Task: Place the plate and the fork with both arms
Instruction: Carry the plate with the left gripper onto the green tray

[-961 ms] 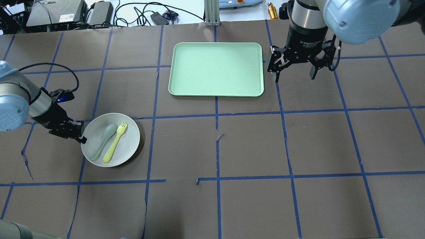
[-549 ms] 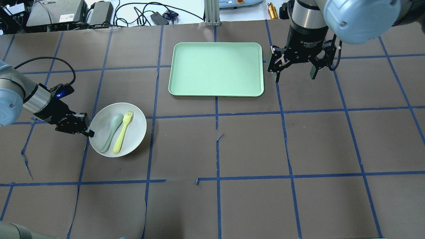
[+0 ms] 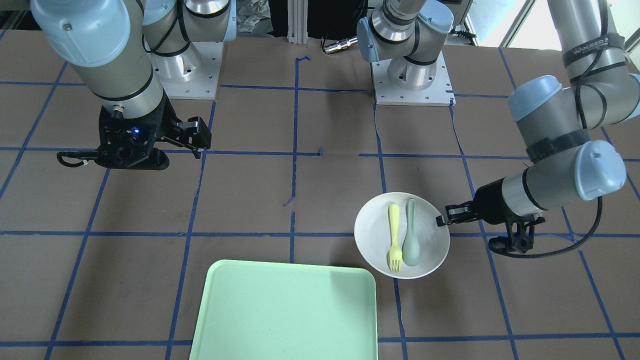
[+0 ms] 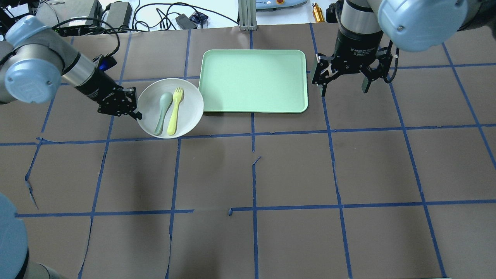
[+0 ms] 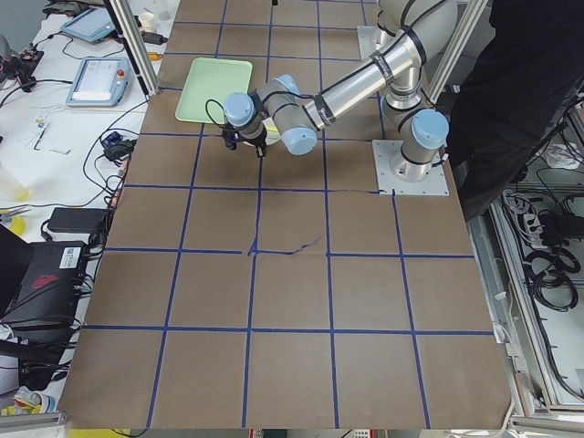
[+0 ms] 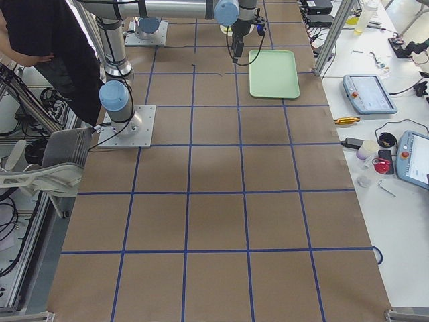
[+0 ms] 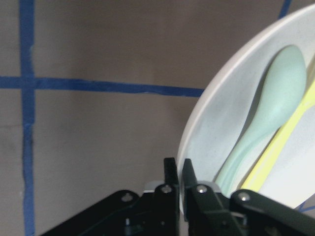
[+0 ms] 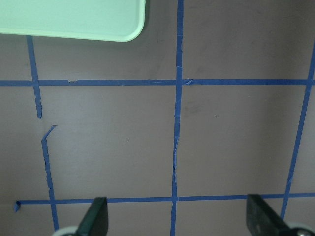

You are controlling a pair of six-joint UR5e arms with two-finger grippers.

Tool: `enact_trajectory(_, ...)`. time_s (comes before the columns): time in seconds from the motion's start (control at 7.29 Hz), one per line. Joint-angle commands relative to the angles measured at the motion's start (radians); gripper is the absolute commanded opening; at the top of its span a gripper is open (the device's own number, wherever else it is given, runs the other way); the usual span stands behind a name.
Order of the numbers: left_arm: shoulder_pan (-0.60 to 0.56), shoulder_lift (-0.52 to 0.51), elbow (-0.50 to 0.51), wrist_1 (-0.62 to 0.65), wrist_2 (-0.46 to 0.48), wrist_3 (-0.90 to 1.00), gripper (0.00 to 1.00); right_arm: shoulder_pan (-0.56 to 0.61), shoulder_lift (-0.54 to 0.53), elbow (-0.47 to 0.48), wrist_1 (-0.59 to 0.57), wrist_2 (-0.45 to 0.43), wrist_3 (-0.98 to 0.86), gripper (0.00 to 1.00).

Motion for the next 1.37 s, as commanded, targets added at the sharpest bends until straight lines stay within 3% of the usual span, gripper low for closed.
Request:
enact_trajectory(0.0, -0.149, -0.118, 0.168, 0.012, -0.067, -0.176, 0.00, 0.000, 0.003, 0.004, 0.000, 0.001, -0.005, 1.00)
enact_trajectory(0.27, -0.243, -0.274, 0.302, 0.093, -0.079, -0.284, 0.00, 0.000, 0.011, 0.002, -0.002, 0.004, -0.001, 1.00)
enact_trajectory(0.55, -0.292, -0.362, 0.351, 0.173, -0.085, -0.359, 0.00, 0.000, 0.020, 0.004, -0.002, 0.004, 0.000, 1.00)
enact_trajectory(0.96, -0.338, -0.433, 0.385, 0.239, -0.085, -0.379, 0.00, 0.000, 0.026, 0.002, -0.003, 0.004, 0.002, 1.00)
enact_trajectory(1.24, -0.361, -0.446, 0.385, 0.268, -0.085, -0.378, 0.02, 0.000, 0.043, 0.002, -0.063, 0.007, 0.011, 1.00)
